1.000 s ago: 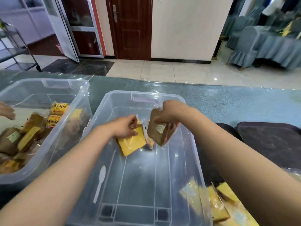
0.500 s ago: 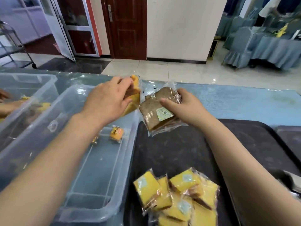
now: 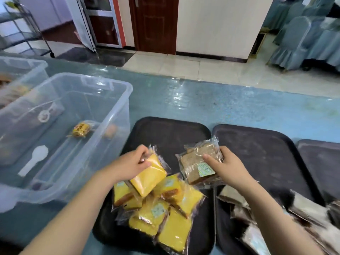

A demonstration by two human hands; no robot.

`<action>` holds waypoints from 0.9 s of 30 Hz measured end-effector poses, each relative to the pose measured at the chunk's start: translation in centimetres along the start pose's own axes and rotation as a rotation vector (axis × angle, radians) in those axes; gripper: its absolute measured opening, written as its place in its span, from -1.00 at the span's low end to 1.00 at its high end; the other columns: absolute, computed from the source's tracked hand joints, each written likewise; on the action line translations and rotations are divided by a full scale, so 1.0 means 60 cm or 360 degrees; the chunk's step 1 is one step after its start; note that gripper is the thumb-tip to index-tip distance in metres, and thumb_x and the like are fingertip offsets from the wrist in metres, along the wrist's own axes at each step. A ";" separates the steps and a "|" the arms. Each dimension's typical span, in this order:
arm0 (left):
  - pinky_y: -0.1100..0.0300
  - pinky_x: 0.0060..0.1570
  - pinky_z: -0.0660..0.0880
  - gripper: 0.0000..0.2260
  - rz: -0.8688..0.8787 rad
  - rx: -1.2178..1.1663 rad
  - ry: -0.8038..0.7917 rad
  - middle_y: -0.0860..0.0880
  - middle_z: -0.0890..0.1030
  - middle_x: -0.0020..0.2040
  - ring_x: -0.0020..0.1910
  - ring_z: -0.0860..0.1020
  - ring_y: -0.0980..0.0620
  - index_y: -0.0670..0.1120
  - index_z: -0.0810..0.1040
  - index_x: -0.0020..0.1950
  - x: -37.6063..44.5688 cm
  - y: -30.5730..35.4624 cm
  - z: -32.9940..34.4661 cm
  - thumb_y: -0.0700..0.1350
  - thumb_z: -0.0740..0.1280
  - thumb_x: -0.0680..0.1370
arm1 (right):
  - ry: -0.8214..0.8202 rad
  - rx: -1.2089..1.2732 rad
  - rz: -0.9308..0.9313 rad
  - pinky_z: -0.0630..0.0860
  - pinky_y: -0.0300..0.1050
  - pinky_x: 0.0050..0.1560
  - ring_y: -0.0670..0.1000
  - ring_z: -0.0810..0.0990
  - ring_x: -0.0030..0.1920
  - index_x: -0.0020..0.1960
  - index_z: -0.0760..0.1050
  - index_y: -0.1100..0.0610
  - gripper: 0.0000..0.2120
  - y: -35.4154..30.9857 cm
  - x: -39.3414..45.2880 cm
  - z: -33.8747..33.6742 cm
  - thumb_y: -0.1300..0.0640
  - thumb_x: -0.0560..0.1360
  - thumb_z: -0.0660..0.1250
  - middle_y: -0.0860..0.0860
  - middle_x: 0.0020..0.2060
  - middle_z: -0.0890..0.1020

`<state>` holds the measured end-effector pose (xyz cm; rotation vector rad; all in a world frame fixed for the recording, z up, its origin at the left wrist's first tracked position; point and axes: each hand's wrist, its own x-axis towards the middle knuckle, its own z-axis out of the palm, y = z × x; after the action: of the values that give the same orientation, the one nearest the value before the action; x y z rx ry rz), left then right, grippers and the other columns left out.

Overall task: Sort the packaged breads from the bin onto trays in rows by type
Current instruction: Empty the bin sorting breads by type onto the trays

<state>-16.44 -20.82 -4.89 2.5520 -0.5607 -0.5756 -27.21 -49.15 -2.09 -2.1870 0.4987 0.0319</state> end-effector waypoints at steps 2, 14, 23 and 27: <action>0.18 -0.27 0.39 -0.81 -0.0179 -0.0027 -0.0155 0.08 0.50 -0.13 -0.23 0.49 0.11 0.06 0.27 0.13 -0.009 -0.023 0.051 0.08 0.22 0.61 | -0.0028 -0.0024 0.0102 0.52 -0.06 -0.03 -0.10 0.58 -0.08 0.01 0.45 0.01 -0.68 0.038 -0.006 0.009 -0.21 0.45 0.36 -0.09 -0.10 0.61; -0.12 0.30 0.38 -0.41 -0.0225 0.0688 0.0488 -0.15 0.37 0.46 0.43 0.35 -0.16 -0.10 0.21 0.56 -0.071 -0.051 0.178 0.14 0.04 0.57 | 0.0030 0.0200 0.0244 0.43 -0.19 -0.16 -0.07 0.57 -0.11 -0.09 0.45 0.03 -0.72 0.136 -0.066 0.048 -0.17 0.48 0.37 -0.07 -0.18 0.61; 0.02 0.51 -0.08 -0.26 -0.0008 0.0726 0.0183 0.04 0.14 0.58 0.57 0.00 0.00 0.06 0.14 0.57 -0.054 -0.015 0.192 0.30 -0.32 0.47 | 0.0271 0.0313 0.0375 0.46 -0.01 -0.05 0.00 0.54 -0.10 0.09 0.44 0.14 -0.59 0.201 -0.079 -0.004 -0.18 0.48 0.35 0.05 -0.07 0.59; 0.05 0.51 -0.08 -0.42 0.0128 0.0638 0.0207 0.06 0.13 0.58 0.57 0.01 0.03 0.06 0.12 0.57 -0.043 0.052 0.186 0.26 -0.12 0.60 | 0.0502 0.0415 0.0452 0.44 0.00 0.02 0.03 0.53 0.05 0.30 0.35 0.06 -0.52 0.234 -0.079 -0.052 -0.17 0.50 0.33 -0.03 0.08 0.54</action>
<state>-24.84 -25.96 -11.55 2.8956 -0.7946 -0.2864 -37.12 -57.56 -9.81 -1.8584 0.9354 -0.2162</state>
